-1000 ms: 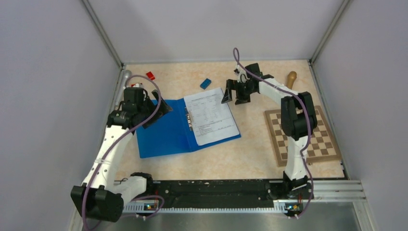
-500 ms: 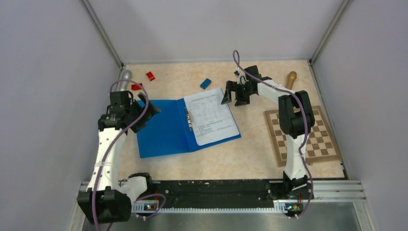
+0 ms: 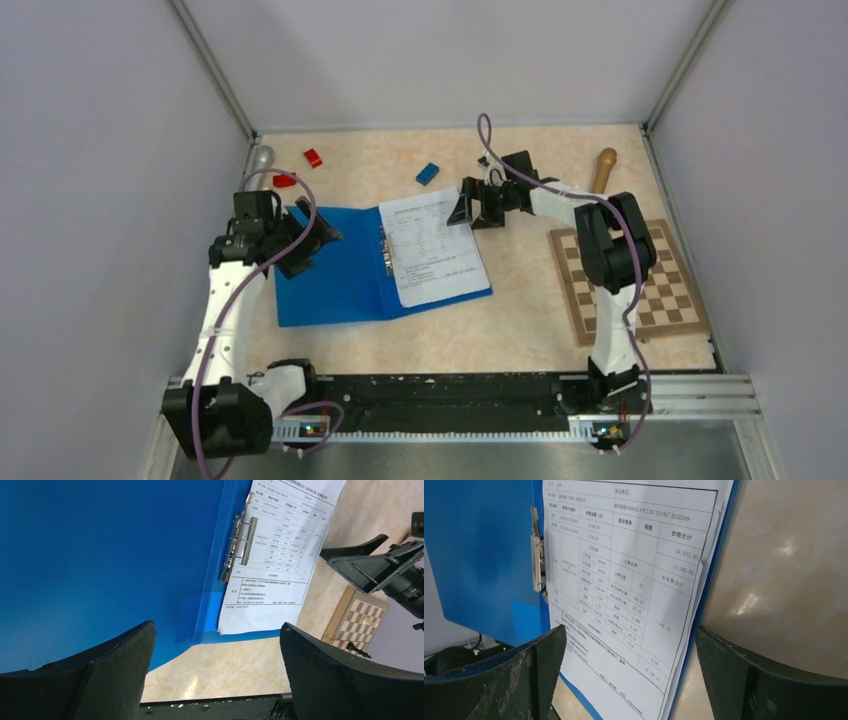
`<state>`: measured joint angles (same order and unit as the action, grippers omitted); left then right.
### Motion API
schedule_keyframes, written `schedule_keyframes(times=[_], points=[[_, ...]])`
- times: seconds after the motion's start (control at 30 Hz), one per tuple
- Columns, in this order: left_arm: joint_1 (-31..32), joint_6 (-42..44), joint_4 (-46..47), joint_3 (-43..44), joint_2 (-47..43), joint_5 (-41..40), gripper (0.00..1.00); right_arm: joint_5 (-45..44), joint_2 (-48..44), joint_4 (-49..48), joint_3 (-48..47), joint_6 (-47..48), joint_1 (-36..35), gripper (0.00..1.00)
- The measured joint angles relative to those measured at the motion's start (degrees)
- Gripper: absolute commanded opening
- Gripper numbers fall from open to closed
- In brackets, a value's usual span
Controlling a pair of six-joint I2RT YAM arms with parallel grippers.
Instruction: Put the files into the folder
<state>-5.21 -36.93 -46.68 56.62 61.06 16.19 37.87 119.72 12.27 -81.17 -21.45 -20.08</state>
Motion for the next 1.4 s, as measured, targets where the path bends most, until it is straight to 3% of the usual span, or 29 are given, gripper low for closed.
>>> schedule_keyframes(times=[0.33, 0.5, 0.7, 0.83, 1.13, 1.4], points=[[0.0, 1.1, 0.4, 0.0, 1.5, 2.9, 0.98, 1.4, -11.6, -3.3, 17.2, -2.6, -6.6, 0.99], [0.0, 1.1, 1.9, -0.8, 1.8, 4.2, 0.98, -4.5, -16.9, -0.1, 18.7, -2.6, -6.7, 0.99], [0.0, 1.5, 2.6, -2.3, 2.7, 3.9, 0.98, -13.0, -16.6, 3.8, 10.7, -2.6, -6.6, 0.99], [0.0, 2.1, 2.5, -2.8, 2.7, 2.8, 0.98, -15.5, -11.5, 3.6, 1.0, -3.3, -6.6, 0.99], [0.0, 2.4, 2.2, -4.8, 1.4, 2.4, 0.98, -13.7, 10.6, 4.9, -23.6, -7.8, -7.2, 0.99], [0.0, 2.4, 1.9, -5.4, -0.9, 2.4, 0.99, -11.7, 15.1, 5.2, -26.2, -11.4, -10.9, 0.98]])
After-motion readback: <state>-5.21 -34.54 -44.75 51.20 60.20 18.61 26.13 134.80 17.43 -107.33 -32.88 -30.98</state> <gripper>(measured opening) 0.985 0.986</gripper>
